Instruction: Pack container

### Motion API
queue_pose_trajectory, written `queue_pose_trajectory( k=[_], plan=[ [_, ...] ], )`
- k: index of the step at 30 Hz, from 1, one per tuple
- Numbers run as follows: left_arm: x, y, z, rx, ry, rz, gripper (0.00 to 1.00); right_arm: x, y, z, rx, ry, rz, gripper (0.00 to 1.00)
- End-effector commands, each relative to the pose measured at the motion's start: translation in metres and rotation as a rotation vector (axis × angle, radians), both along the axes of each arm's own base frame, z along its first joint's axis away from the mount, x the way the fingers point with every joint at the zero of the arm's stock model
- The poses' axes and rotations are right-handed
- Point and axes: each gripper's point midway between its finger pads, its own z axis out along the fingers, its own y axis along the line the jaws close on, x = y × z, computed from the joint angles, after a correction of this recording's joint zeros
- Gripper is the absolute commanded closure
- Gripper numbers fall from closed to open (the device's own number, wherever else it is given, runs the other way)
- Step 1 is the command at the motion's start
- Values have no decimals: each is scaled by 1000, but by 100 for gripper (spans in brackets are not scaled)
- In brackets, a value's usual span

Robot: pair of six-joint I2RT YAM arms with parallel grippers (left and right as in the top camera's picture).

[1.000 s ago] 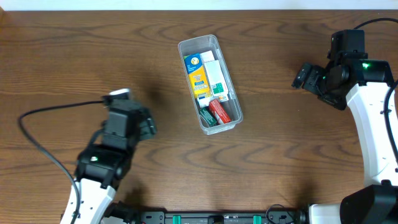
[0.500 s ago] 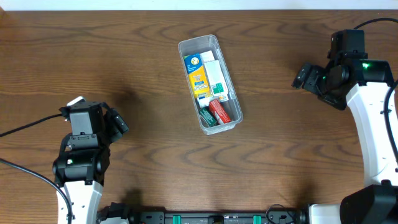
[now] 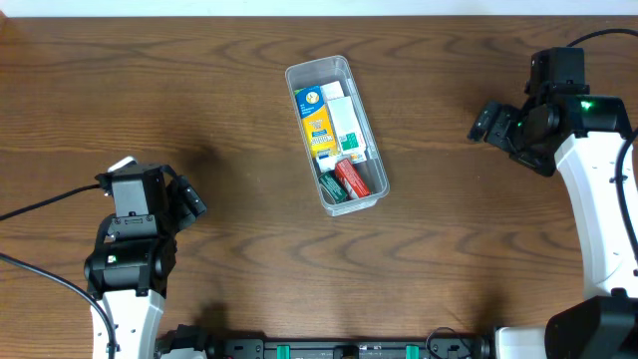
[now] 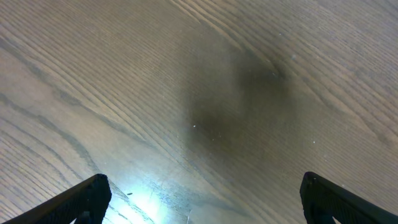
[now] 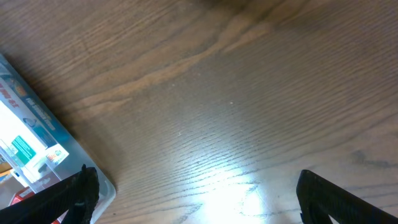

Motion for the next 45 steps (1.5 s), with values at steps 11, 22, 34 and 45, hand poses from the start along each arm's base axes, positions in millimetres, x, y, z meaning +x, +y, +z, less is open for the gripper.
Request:
queue_pose_trajectory(
  k=[11,22,34,45],
  plan=[
    [1,3,8,9,-18,8,2,0,-2,4,3,-11,-13,1],
    [-26,9,34,58,-131,41,2,0,-2,4,3,-11,-13,1],
    [-41,-5,38,114,-525,-63,2,0,-2,4,3,-11,-13,1],
    [-39,-17,-18,72,-577,-116,2,0,-2,4,3,-11,-13,1]
  ],
)
